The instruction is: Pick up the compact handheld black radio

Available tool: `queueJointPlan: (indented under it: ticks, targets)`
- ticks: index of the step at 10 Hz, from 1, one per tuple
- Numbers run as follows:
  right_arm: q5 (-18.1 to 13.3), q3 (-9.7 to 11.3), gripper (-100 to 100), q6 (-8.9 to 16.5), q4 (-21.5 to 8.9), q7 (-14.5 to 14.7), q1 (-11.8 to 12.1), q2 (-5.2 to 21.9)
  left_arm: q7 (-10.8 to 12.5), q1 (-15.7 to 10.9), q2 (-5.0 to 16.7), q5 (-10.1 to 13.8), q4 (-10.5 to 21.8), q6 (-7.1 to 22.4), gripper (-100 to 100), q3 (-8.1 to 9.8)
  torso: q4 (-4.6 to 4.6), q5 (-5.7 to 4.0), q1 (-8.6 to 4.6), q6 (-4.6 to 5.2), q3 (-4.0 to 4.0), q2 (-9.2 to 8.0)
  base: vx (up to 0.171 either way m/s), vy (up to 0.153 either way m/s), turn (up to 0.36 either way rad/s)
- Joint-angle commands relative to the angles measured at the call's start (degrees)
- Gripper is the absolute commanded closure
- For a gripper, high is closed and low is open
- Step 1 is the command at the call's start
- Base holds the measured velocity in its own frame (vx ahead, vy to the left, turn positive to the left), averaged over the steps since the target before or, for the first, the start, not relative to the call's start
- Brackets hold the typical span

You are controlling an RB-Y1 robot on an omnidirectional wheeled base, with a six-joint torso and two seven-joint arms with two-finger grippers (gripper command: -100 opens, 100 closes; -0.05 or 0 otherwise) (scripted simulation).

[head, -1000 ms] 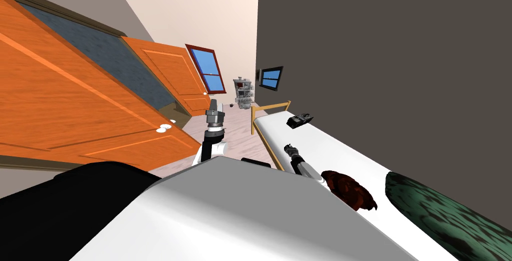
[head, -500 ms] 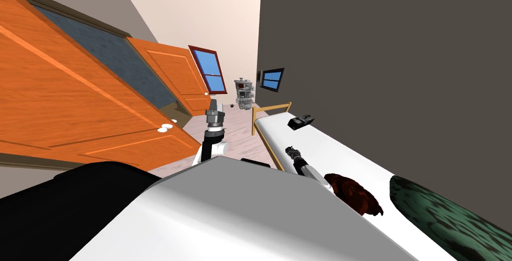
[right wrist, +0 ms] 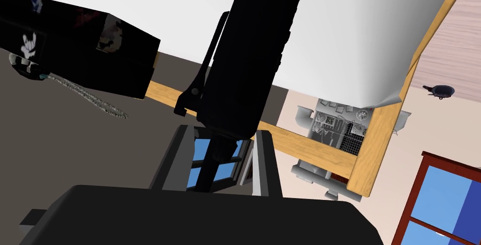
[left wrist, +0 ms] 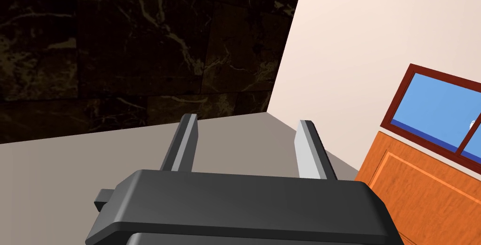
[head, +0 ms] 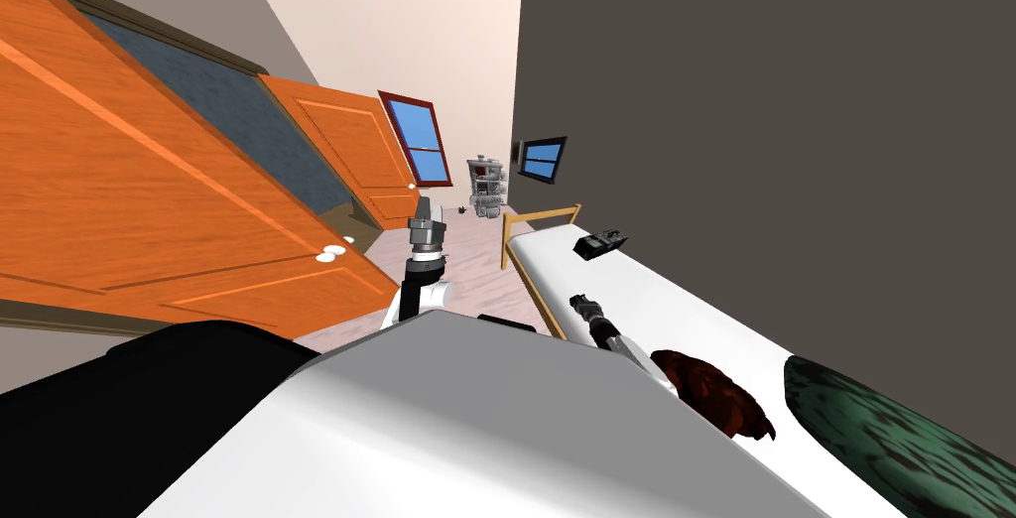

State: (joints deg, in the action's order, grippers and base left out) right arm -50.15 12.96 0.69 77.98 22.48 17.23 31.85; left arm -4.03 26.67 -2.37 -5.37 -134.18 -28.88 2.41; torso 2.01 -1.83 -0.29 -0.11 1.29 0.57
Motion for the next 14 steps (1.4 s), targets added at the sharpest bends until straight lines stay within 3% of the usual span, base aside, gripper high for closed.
queueJointPlan:
  ticks: [1,2,3,5,6,7,9,10,11,12,13,14]
  targets:
    - [0.93,-0.72,100,-0.85,0.44,2.86,0.60,0.00,0.00,0.00,0.00,0.00,0.00,0.00,0,0.00,0.00,0.00,0.00,0.00,0.00,0.00,0.012,0.036,-0.019]
    - [3.50,-3.48,100,-3.62,0.26,4.51,2.99,-1.07,0.00,0.00,0.00,0.00,0.00,0.00,0,0.00,0.00,-0.01,-0.04,-0.02,0.00,-0.02,0.025,0.058,0.054]
    - [4.50,-5.05,100,-4.90,0.26,6.10,2.99,-1.07,0.00,0.00,0.00,0.00,0.00,0.00,0,0.00,0.03,-0.01,0.03,-0.01,0.01,-0.01,0.026,0.053,0.013]
    - [4.50,-5.16,100,-5.07,0.26,8.56,2.99,-1.07,0.00,0.00,0.00,0.00,0.00,0.00,0,0.00,-0.02,0.03,-0.05,-0.05,-0.01,0.00,0.012,0.012,-0.005]
    - [7.38,-7.89,100,-7.83,0.09,10.53,5.38,-2.15,0.00,0.00,0.00,0.00,0.00,0.00,0,0.00,-0.01,0.04,-0.09,-0.07,-0.01,-0.02,0.029,0.042,0.063]
    - [8.06,-9.20,100,-8.91,0.09,11.80,5.38,-2.15,0.00,0.00,0.00,0.00,0.00,0.00,0,0.00,0.01,0.06,0.02,-0.04,0.00,0.00,0.029,0.049,0.008]
    - [8.06,-9.61,100,-9.29,0.09,14.14,5.38,-2.15,0.00,0.00,0.00,0.00,0.00,0.00,0,0.00,-0.03,0.10,0.03,-0.07,-0.02,-0.02,0.006,0.017,-0.006]
    - [10.89,-12.34,100,-12.06,-0.09,16.24,7.77,-3.22,0.00,0.00,0.00,0.00,0.00,0.00,0,0.00,-0.03,0.10,-0.01,-0.08,-0.04,-0.06,0.024,0.047,0.059]
    - [11.62,-14.06,100,-13.51,-0.09,17.95,7.77,-3.22,0.00,0.00,0.00,0.00,0.00,0.00,0,0.00,-0.01,0.12,0.10,-0.04,-0.03,-0.05,0.030,0.059,0.007]
    - [11.62,-14.06,100,-13.51,-0.09,19.59,7.77,-3.22,0.00,0.00,0.00,0.00,0.00,0.00,0,0.00,-0.05,0.17,0.16,-0.07,-0.03,-0.02,0.015,0.025,-0.009]
    - [14.23,-16.58,100,-16.00,-0.27,21.28,10.16,-4.30,0.00,0.00,0.00,0.00,0.00,0.00,0,0.00,-0.05,0.16,0.09,-0.08,-0.04,-0.03,0.025,0.044,0.059]
    - [15.18,-18.14,100,-17.32,-0.27,22.93,10.16,-4.30,0.00,0.00,0.00,0.00,0.00,0.00,0,0.00,-0.03,0.16,0.14,-0.04,-0.05,-0.06,0.025,0.049,0.009]
